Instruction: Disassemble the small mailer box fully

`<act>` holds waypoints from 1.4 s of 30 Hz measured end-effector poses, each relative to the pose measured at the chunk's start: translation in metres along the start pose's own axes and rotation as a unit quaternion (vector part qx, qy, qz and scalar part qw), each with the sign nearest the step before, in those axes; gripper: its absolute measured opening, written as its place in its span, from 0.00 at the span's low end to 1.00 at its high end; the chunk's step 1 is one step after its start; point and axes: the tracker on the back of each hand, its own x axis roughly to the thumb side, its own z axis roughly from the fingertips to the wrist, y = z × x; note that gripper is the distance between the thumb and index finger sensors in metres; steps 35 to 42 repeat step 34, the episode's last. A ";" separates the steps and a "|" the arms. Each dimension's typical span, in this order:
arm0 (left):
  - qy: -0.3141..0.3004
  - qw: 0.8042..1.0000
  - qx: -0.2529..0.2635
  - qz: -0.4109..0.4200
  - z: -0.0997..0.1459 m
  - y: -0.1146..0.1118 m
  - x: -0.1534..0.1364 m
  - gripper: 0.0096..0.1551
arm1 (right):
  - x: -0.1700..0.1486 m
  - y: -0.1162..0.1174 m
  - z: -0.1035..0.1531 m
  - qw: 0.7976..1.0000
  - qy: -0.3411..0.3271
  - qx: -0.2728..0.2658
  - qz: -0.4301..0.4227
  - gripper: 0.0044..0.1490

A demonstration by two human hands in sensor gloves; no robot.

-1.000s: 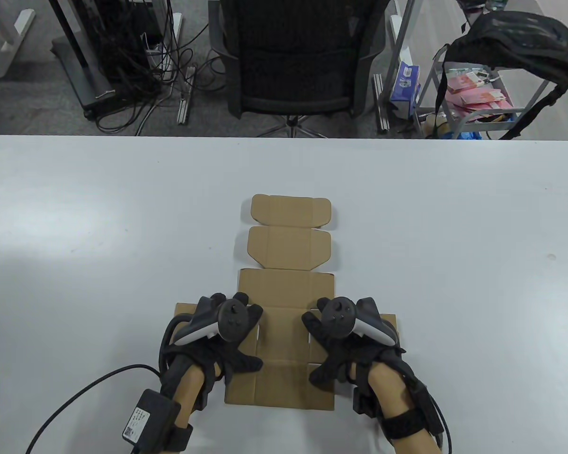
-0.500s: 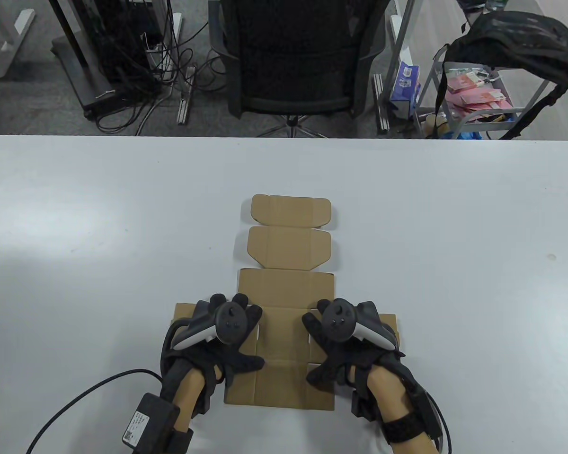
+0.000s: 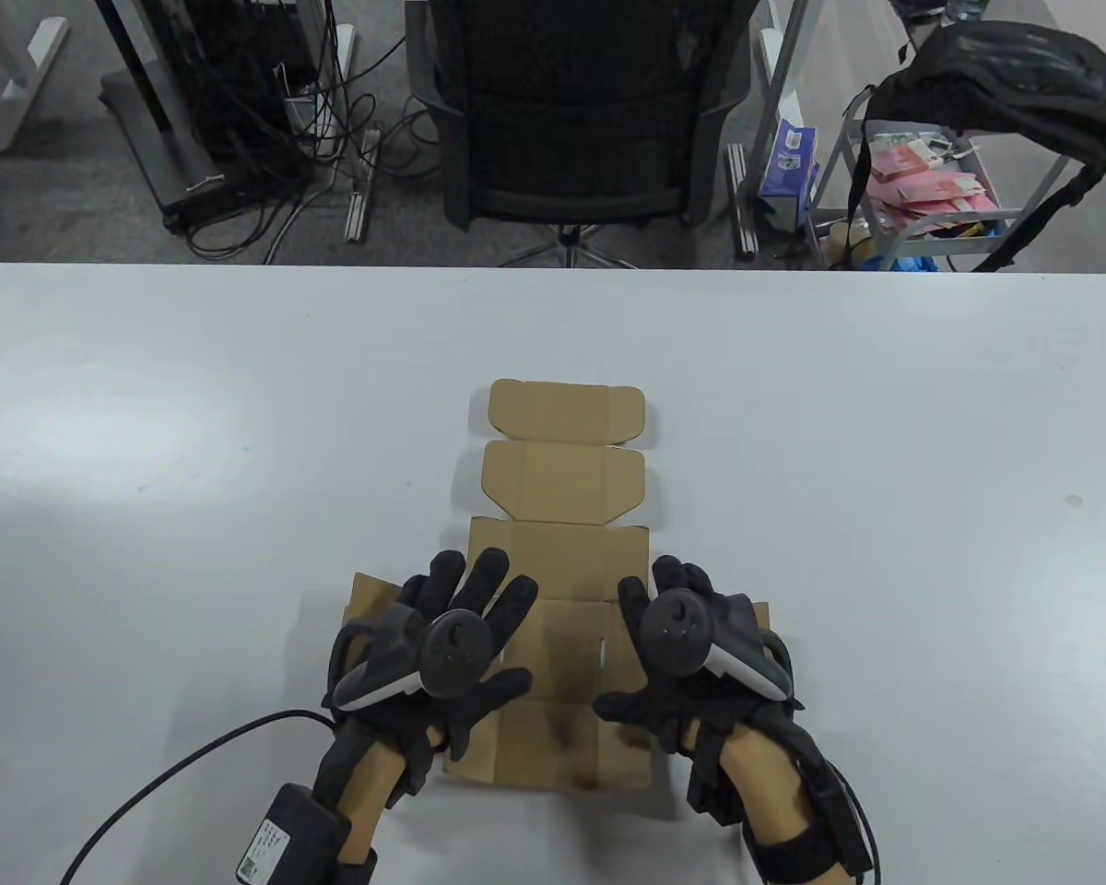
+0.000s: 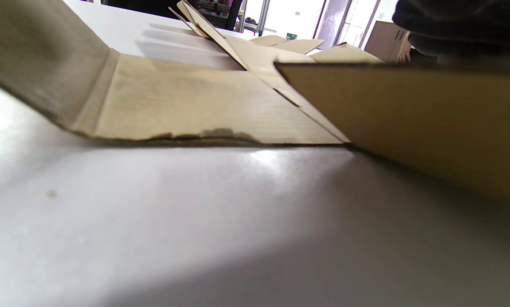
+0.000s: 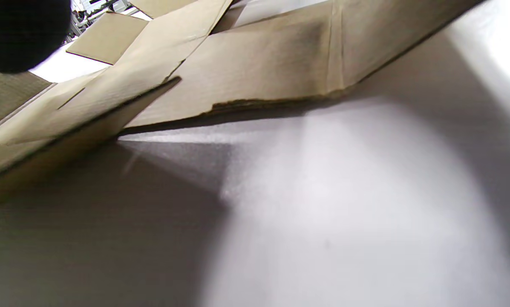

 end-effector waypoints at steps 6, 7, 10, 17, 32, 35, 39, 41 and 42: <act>0.000 1.000 -0.018 0.010 -0.002 -0.005 -0.001 0.51 | 0.004 0.000 0.002 1.000 -0.005 -0.003 0.008 0.69; 0.001 1.000 -0.021 0.012 -0.002 -0.006 -0.001 0.51 | 0.004 0.000 0.002 1.000 -0.004 -0.002 0.009 0.69; 0.001 1.000 -0.028 0.015 -0.003 -0.007 -0.001 0.51 | 0.004 0.000 0.002 1.000 -0.003 0.002 0.009 0.69; 0.003 0.999 -0.032 0.020 -0.003 -0.007 -0.001 0.50 | 0.004 0.000 0.003 1.000 -0.001 0.005 0.011 0.69; 0.005 0.999 -0.034 0.022 -0.004 -0.008 -0.002 0.50 | 0.005 0.001 0.003 1.000 -0.003 0.009 0.012 0.68; 0.005 0.999 -0.036 0.023 -0.004 -0.008 -0.003 0.50 | 0.005 0.001 0.003 1.000 -0.003 0.010 0.012 0.68; 0.005 0.999 -0.036 0.023 -0.004 -0.008 -0.003 0.50 | 0.005 0.001 0.003 1.000 -0.003 0.010 0.012 0.68; 0.005 0.999 -0.036 0.023 -0.004 -0.008 -0.003 0.50 | 0.005 0.001 0.003 1.000 -0.003 0.010 0.012 0.68; 0.005 0.999 -0.036 0.023 -0.004 -0.008 -0.003 0.50 | 0.005 0.001 0.003 1.000 -0.003 0.010 0.012 0.68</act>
